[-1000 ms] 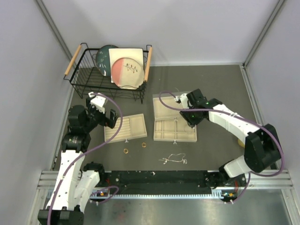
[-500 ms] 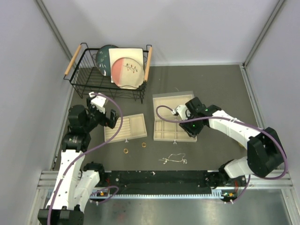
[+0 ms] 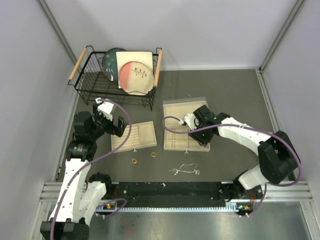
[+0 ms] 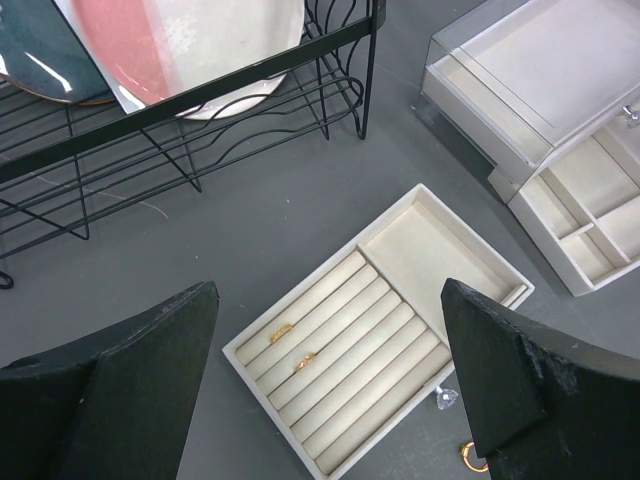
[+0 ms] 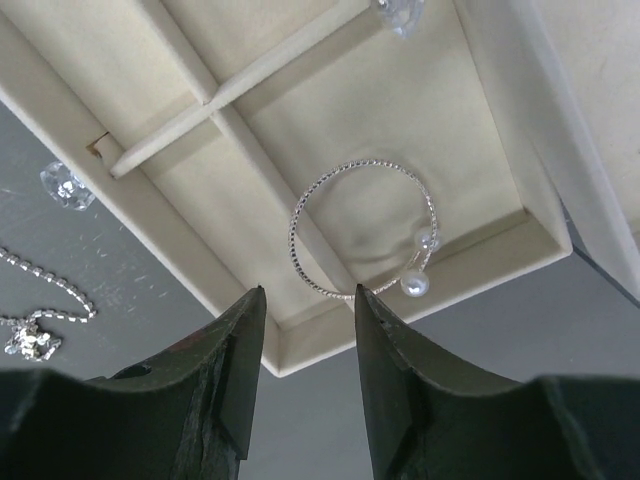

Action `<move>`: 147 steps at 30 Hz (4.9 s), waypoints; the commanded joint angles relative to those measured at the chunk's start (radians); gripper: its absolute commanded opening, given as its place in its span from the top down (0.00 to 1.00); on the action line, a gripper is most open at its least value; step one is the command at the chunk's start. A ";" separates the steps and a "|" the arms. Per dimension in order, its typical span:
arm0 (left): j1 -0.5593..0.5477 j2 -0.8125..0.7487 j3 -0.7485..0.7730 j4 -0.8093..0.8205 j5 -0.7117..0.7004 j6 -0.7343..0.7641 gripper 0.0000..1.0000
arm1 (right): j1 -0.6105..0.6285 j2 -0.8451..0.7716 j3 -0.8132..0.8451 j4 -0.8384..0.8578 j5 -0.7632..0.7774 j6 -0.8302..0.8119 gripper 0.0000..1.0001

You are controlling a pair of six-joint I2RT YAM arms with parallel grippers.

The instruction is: Organize the mixed jewelry

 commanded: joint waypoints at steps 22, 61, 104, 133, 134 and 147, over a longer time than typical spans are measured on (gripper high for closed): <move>0.004 -0.019 -0.017 0.045 -0.009 0.026 0.01 | 0.019 0.049 0.023 0.115 0.110 -0.020 0.63; 0.004 -0.032 -0.019 0.041 -0.009 0.032 0.01 | 0.018 -0.029 0.013 0.003 -0.002 0.022 0.51; 0.004 -0.045 -0.039 0.035 -0.022 0.052 0.01 | -0.009 0.052 0.052 0.038 0.002 -0.009 0.52; 0.004 0.004 -0.013 0.061 -0.019 0.040 0.01 | 0.126 -0.032 -0.019 0.000 -0.067 -0.084 0.54; 0.004 0.006 -0.017 0.061 -0.019 0.043 0.01 | 0.125 -0.016 -0.022 0.006 -0.067 -0.087 0.55; 0.004 -0.006 -0.034 0.061 -0.029 0.060 0.01 | 0.126 0.052 -0.020 0.090 -0.015 -0.096 0.90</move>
